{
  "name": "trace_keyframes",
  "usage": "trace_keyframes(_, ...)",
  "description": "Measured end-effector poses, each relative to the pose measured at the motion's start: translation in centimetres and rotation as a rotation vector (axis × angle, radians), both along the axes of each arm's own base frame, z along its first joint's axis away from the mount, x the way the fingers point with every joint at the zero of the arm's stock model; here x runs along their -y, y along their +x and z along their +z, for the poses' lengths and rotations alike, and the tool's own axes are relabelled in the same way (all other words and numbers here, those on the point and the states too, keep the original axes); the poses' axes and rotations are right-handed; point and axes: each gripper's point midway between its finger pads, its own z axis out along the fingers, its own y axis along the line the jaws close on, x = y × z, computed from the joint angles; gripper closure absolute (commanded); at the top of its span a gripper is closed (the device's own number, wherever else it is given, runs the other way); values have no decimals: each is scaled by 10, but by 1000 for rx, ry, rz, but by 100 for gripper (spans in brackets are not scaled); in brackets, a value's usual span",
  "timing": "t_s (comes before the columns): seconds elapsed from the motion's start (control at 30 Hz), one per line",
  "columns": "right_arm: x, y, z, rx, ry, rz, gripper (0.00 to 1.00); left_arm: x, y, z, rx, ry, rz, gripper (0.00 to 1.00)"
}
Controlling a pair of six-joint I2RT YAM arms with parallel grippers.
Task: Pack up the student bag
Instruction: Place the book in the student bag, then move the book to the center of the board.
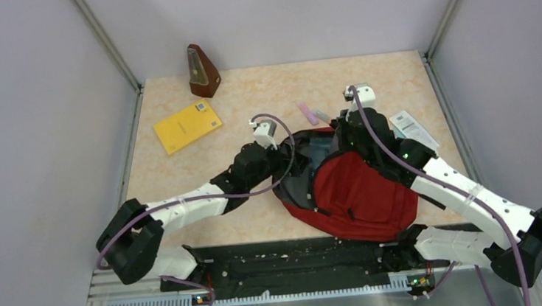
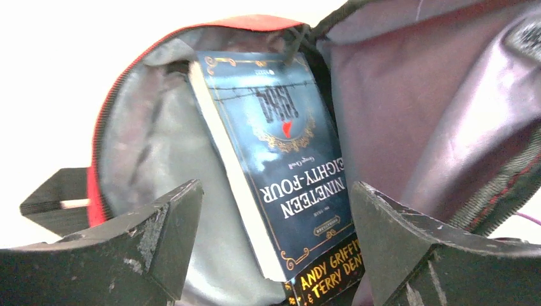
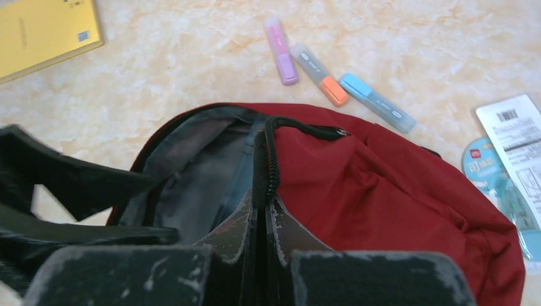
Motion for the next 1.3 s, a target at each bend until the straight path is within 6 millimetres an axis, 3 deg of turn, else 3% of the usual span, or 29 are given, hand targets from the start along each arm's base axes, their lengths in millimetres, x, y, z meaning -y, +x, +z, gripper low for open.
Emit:
trace_keyframes(0.1, 14, -5, -11, -1, -11, -47, 100, -16, 4, 12, 41, 30, 61, 7)
trace_keyframes(0.17, 24, -8, -21, -8, -24, -85, 93, -29, 5, 15, 52, 62, 100, 5)
trace_keyframes(0.2, 30, -11, -29, -17, -34, -110, 85, -35, 5, 16, 52, 75, 119, 5)
trace_keyframes(0.33, 55, -21, -56, -64, -87, -209, 34, -62, 9, 24, 53, 108, 178, 5)
trace_keyframes(0.4, 64, -25, -62, -83, -109, -241, 22, -80, 15, 30, 55, 114, 217, 5)
trace_keyframes(0.53, 72, -32, -59, -97, -145, -244, 6, -129, 36, 33, 31, 129, 336, 4)
trace_keyframes(0.63, 65, -28, -31, -62, -122, -205, 1, -171, 50, 23, -19, 169, 444, 3)
trace_keyframes(0.8, 43, -11, 49, 80, -30, -128, 1, -244, 68, 13, -102, 207, 625, 2)
trace_keyframes(0.93, 5, 15, 78, 131, 8, -41, 1, -293, 81, 19, -125, 192, 763, 2)
trace_keyframes(1.03, -34, 39, 64, 104, 3, 45, 1, -322, 90, 19, -147, 181, 844, 2)
trace_keyframes(1.2, -101, 76, -2, -19, -33, 195, 2, -372, 100, -8, -247, 174, 979, 2)
trace_keyframes(1.3, -137, 98, -34, -68, -23, 264, 5, -391, 104, -24, -307, 169, 1023, 3)
